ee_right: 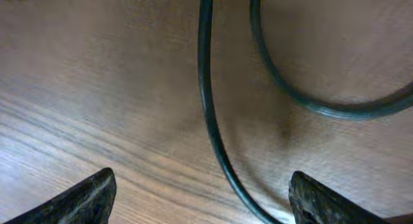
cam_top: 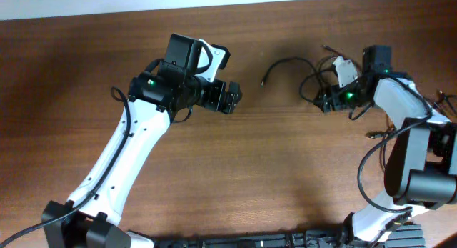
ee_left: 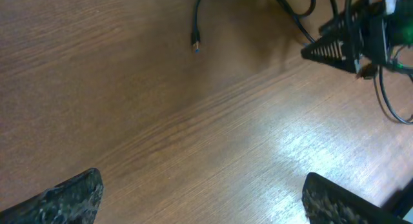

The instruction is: Untangle cables

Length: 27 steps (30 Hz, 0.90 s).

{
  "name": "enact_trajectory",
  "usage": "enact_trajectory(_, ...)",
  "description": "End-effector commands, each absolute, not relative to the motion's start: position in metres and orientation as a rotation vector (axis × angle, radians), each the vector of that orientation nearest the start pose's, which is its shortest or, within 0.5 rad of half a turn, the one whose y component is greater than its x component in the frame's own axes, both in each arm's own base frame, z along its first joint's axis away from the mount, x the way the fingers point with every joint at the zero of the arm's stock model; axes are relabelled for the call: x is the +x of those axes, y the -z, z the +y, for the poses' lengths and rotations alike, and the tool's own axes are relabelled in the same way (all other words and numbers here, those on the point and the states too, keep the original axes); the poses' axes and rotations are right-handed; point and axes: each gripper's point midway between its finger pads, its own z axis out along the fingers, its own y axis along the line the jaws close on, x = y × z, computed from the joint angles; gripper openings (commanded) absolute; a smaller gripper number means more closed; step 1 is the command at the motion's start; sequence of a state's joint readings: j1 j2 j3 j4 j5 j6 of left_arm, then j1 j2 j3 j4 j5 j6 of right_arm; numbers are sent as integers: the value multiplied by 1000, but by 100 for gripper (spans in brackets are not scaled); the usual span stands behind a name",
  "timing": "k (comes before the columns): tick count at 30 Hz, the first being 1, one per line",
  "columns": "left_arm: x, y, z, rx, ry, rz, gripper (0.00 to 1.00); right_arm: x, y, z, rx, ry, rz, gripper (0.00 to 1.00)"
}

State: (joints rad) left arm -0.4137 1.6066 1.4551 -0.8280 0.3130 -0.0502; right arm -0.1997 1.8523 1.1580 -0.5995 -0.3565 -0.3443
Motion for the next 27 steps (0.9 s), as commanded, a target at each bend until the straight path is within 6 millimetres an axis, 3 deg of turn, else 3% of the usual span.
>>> enact_trajectory(1,358,-207,-214,575,577,2504,99,383,-13,-13,-289,-370,2735,76)
enact_trajectory(2,358,-207,-214,575,577,2505,99,383,-10,-13,-290,-365,2728,75)
enact_trajectory(4,358,-207,-214,575,577,2505,99,386,-8,-13,-294,-353,2705,59)
enact_trajectory(5,358,-207,-214,575,577,2505,99,389,-8,-14,-296,-344,2689,45)
enact_trajectory(7,358,-207,-214,575,577,2505,99,395,-9,-19,-294,-300,2674,7)
enact_trajectory(8,358,-207,-214,575,577,2505,99,400,-10,-26,-289,-248,2664,4)
enact_trajectory(9,358,-207,-214,575,577,2505,99,406,-13,-32,-253,-211,2656,4)
enact_trajectory(12,358,-207,-214,575,577,2504,99,458,-76,-84,13,25,2543,4)
enact_trajectory(13,358,-207,-214,575,577,2505,99,479,-121,-114,154,79,2454,4)
enact_trajectory(14,358,-207,-214,575,577,2504,99,487,-145,-130,211,89,2404,4)
enact_trajectory(15,358,-207,-214,575,577,2505,99,497,-183,-155,274,114,2323,4)
enact_trajectory(17,358,-207,-214,575,577,2505,99,501,-240,-199,337,182,2194,4)
enact_trajectory(19,358,-207,-214,575,577,2505,99,493,-276,-240,399,245,2103,4)
enact_trajectory(22,358,-207,-214,575,577,2505,99,476,-275,-276,475,288,2088,4)
enact_trajectory(25,358,-207,-214,575,577,2505,99,474,-261,-282,485,291,2122,8)
enact_trajectory(26,358,-207,-214,575,577,2505,99,475,-253,-283,490,285,2139,24)
enact_trajectory(27,358,-207,-214,575,577,2505,99,474,-242,-282,498,274,2171,56)
